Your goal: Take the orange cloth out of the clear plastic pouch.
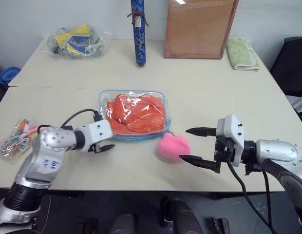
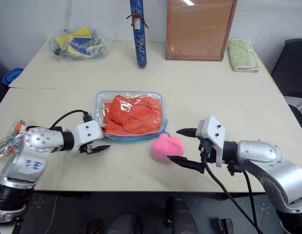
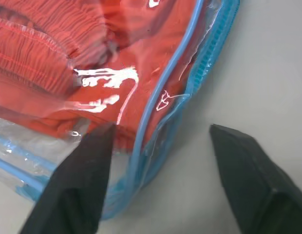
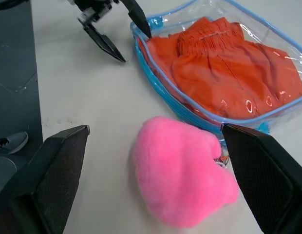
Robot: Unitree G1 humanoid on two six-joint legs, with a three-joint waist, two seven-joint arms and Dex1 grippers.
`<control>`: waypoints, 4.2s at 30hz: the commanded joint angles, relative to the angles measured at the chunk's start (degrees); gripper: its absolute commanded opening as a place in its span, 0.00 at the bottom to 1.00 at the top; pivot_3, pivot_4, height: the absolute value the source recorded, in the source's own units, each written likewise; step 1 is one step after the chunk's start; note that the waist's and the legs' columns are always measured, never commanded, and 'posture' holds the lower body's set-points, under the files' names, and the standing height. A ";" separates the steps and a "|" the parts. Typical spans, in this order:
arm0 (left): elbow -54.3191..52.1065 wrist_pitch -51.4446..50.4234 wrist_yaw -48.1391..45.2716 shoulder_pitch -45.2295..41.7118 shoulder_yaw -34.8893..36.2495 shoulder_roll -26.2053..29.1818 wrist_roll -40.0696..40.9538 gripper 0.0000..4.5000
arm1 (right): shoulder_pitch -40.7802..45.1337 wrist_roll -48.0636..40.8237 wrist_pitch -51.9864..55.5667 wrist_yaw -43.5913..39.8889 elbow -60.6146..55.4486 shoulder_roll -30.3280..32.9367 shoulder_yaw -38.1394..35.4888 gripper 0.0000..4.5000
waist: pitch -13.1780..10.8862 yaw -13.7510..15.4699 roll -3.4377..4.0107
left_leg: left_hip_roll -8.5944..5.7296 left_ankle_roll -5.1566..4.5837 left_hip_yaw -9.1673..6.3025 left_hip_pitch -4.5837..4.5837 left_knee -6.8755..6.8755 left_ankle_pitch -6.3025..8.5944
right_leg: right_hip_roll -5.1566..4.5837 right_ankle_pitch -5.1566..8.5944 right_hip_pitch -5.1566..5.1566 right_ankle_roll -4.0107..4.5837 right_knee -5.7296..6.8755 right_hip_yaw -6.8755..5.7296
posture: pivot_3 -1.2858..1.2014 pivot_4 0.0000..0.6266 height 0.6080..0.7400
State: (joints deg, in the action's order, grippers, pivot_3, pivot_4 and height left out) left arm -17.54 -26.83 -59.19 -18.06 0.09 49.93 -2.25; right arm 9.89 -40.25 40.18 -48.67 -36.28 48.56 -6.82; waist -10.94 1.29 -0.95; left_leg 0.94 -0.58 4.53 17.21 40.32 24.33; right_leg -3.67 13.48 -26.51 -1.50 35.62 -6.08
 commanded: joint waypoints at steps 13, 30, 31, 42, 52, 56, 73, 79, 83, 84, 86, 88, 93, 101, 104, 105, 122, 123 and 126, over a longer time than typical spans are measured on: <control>17.71 20.24 -20.31 -26.31 -16.66 -12.93 9.92 0.75 | -6.59 -0.37 -0.07 1.80 -4.81 2.38 -6.82 1.00 | 0.00 0.37 0.00 | -0.15 0.00 -0.03 0.08 0.13 0.00 | 0.08 -0.04 0.13 -0.06 -0.05 -0.08 | 0.52 0.24 1.00; 33.22 37.80 -14.56 -31.96 -26.35 -26.81 -1.61 0.47 | -9.77 2.00 0.93 9.68 -6.99 2.19 -9.33 1.00 | 0.00 0.10 0.00 | -0.12 -0.01 0.09 0.05 0.16 0.00 | 0.09 -0.04 0.14 -0.07 -0.07 0.12 | 0.52 0.24 1.00; 32.12 37.38 -14.86 -31.20 -26.19 -26.09 -1.42 0.40 | -8.11 3.81 0.10 9.41 -5.20 2.58 -7.67 1.00 | 0.00 0.09 0.00 | -0.12 -0.01 0.08 0.04 0.16 -0.01 | 0.09 -0.04 0.14 -0.06 -0.08 0.11 | 0.52 0.24 1.00; 20.46 25.93 -16.22 -25.44 -21.75 -18.22 2.18 0.00 | 17.99 29.75 -21.57 1.50 23.73 -3.34 19.61 1.00 | 0.00 -0.47 0.01 | -0.08 -0.03 0.06 0.04 0.22 -0.02 | 0.13 -0.04 0.04 -0.05 0.02 0.05 | 0.52 0.24 1.00; 15.36 20.60 -15.54 -23.08 -19.58 -13.82 4.17 0.00 | 29.81 39.21 -37.85 -5.67 42.95 -13.11 27.60 0.71 | -0.02 -0.64 0.07 | -0.02 -0.07 -0.28 0.46 0.65 0.00 | 0.00 -0.05 -0.02 -0.03 0.02 -0.32 | 0.52 0.24 1.00; 14.56 19.90 -14.75 -22.75 -19.64 -13.96 4.35 0.00 | 31.38 40.53 -39.75 -6.55 45.67 -15.93 27.68 0.56 | -0.03 -0.85 0.08 | -0.03 -0.07 -0.41 0.56 0.75 0.00 | -0.04 -0.06 -0.02 -0.04 0.06 -0.43 | 0.52 0.24 1.00; 15.24 20.91 -13.54 -22.54 -19.87 -14.13 4.42 0.00 | 37.69 46.36 -50.23 -7.13 61.49 -23.14 28.12 0.19 | -0.06 -1.42 0.13 | -0.04 -0.05 -0.78 0.91 0.94 -0.01 | -0.18 -0.06 -0.09 -0.03 0.06 -0.78 | 0.52 0.24 1.00; 17.57 22.46 -12.37 -22.05 -18.46 -12.23 3.71 0.00 | 37.49 46.82 -51.95 -8.30 60.99 -21.95 27.77 0.00 | -0.07 -1.47 0.15 | -0.04 -0.05 -0.81 0.91 0.95 -0.01 | -0.19 -0.06 -0.09 -0.03 0.08 -0.81 | 0.52 0.24 1.00; 18.59 22.88 -12.02 -19.88 -15.68 -8.87 4.44 0.00 | 36.86 46.87 -53.97 -10.48 59.86 -19.72 27.56 0.00 | -0.09 -1.48 0.19 | -0.04 -0.05 -0.82 0.91 0.94 -0.01 | -0.20 -0.06 -0.09 -0.03 0.08 -0.82 | 0.52 0.24 1.00; 18.73 22.84 -11.98 -19.24 -14.84 -7.95 4.73 0.00 | 36.81 46.92 -54.57 -10.90 59.77 -19.12 27.49 0.00 | -0.11 -1.48 0.22 | -0.04 -0.05 -0.82 0.91 0.94 -0.01 | -0.20 -0.06 -0.09 -0.03 0.08 -0.82 | 0.52 0.24 1.00; 19.41 22.34 -11.90 -17.34 -11.90 -5.17 5.73 0.00 | 36.80 47.14 -56.26 -11.34 59.83 -17.55 27.14 0.00 | -0.12 -1.49 0.24 | -0.04 -0.05 -0.83 0.91 0.94 -0.01 | -0.21 -0.06 -0.10 -0.03 0.08 -0.82 | 0.52 0.24 1.00; 20.16 21.35 -11.68 -15.57 -8.83 -2.59 7.11 0.00 | 36.65 47.17 -57.64 -11.68 59.83 -16.03 26.79 0.00 | -0.15 -1.51 0.28 | -0.03 -0.05 -0.84 0.91 0.94 -0.01 | -0.21 -0.06 -0.10 -0.03 0.07 -0.83 | 0.52 0.24 1.00; 20.65 19.19 -10.16 -13.08 -4.39 0.79 9.29 0.00 | 35.65 46.06 -59.16 -12.91 58.86 -13.96 26.05 0.00 | -0.19 -1.51 0.36 | -0.03 -0.04 -0.85 0.92 0.93 -0.01 | -0.22 -0.05 -0.11 -0.03 0.06 -0.84 | 0.52 0.24 1.00; 17.12 17.23 -6.84 -7.52 -1.59 1.98 10.91 0.00 | 33.20 36.78 -46.84 -16.16 51.37 -14.01 22.93 0.00 | -0.27 -1.39 0.49 | -0.06 -0.05 -0.91 0.99 0.94 0.00 | -0.32 -0.06 -0.11 -0.03 0.04 -0.95 | 0.52 0.24 1.00; 14.16 16.00 -5.95 -6.29 -2.12 1.02 11.82 0.00 | 32.82 33.22 -38.58 -16.78 48.32 -14.84 22.20 0.00 | -0.29 -1.38 0.51 | -0.06 -0.05 -0.93 0.98 0.94 0.00 | -0.33 -0.06 -0.10 -0.03 0.05 -0.95 | 0.52 0.24 1.00; 12.90 15.42 -5.65 -6.03 -2.50 0.54 12.19 0.00 | 32.48 32.77 -36.89 -16.95 47.55 -14.93 22.28 0.00 | -0.29 -1.38 0.51 | -0.06 -0.05 -0.93 0.99 0.94 0.00 | -0.33 -0.06 -0.10 -0.03 0.05 -0.95 | 0.52 0.24 1.00; 7.42 12.88 -4.09 -6.03 -5.73 -2.01 12.29 0.00 | 30.92 33.87 -28.15 -14.08 43.10 -17.73 22.86 0.66 | -0.29 -1.39 0.52 | -0.09 -0.04 -0.92 0.98 0.93 0.00 | -0.34 -0.05 -0.10 -0.03 0.05 -0.97 | 0.52 0.24 1.00; 7.42 12.83 -4.11 -6.09 -5.84 -2.11 12.25 0.00 | 31.20 34.20 -28.43 -13.94 43.27 -18.15 23.18 0.66 | -0.29 -1.39 0.52 | -0.09 -0.05 -0.92 0.99 0.92 -0.01 | -0.34 -0.05 -0.10 -0.03 0.05 -0.97 | 0.52 0.24 1.00; 7.66 12.83 -3.97 -6.46 -6.22 -2.53 12.03 0.00 | 32.35 35.15 -28.91 -13.27 44.58 -19.85 24.02 0.66 | -0.29 -1.40 0.52 | -0.09 -0.05 -0.93 0.99 0.93 0.00 | -0.34 -0.05 -0.10 -0.03 0.05 -0.97 | 0.52 0.24 1.00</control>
State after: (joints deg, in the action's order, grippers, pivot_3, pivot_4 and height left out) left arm -8.33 -14.24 -63.47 -23.94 -5.89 47.67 9.92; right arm 40.71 -5.36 12.10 -62.60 8.78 29.61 17.54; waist -11.23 -0.11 -0.43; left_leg 0.86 -0.62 3.60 18.19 41.25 24.32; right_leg -4.01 13.43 -26.61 -1.53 35.67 -7.06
